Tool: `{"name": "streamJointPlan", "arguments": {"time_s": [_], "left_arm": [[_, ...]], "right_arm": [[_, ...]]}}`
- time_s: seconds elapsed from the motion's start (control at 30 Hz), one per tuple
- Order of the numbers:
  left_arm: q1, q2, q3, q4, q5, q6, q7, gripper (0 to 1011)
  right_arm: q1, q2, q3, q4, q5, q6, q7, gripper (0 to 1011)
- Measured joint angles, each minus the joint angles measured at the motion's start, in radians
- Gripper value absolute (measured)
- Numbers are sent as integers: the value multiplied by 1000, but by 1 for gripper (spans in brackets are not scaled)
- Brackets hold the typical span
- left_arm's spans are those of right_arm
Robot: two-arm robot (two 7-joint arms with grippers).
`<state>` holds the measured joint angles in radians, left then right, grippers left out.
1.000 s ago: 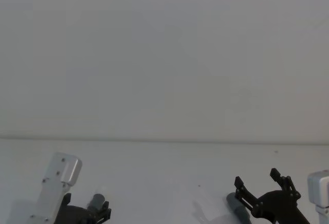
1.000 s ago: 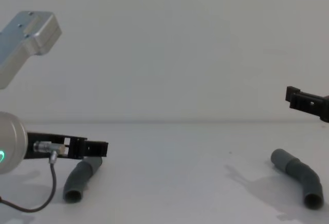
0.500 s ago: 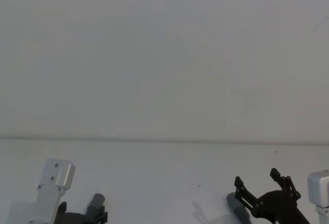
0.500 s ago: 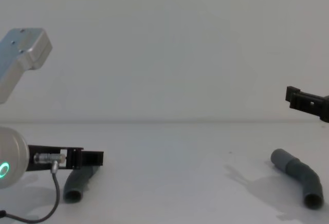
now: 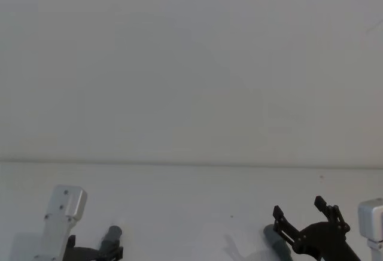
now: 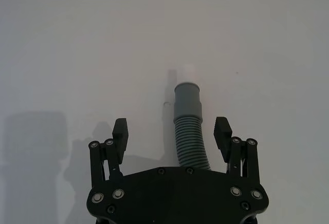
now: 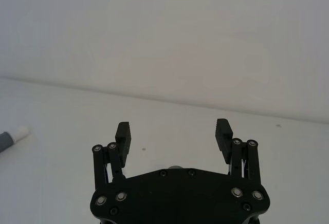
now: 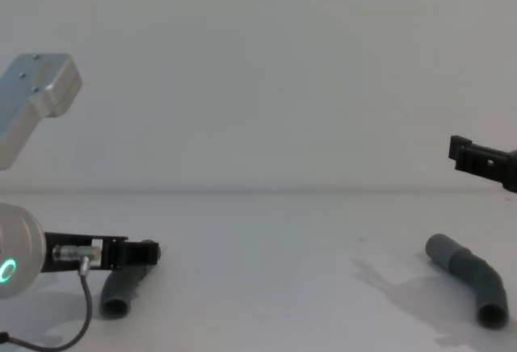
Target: Use both hands to pick up one end of the pipe from the table, align the ends, and insert them.
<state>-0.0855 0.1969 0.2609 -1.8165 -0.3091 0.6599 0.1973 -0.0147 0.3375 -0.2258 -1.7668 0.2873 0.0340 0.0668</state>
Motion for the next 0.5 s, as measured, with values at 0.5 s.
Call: {"name": "streamJointPlan", "arguments": {"time_s": [0.5], "left_arm": [[-1, -22, -1, 27, 5, 2, -9, 1001]], "right_arm": [[0, 0, 0, 0, 0, 0, 0, 1004]]}}
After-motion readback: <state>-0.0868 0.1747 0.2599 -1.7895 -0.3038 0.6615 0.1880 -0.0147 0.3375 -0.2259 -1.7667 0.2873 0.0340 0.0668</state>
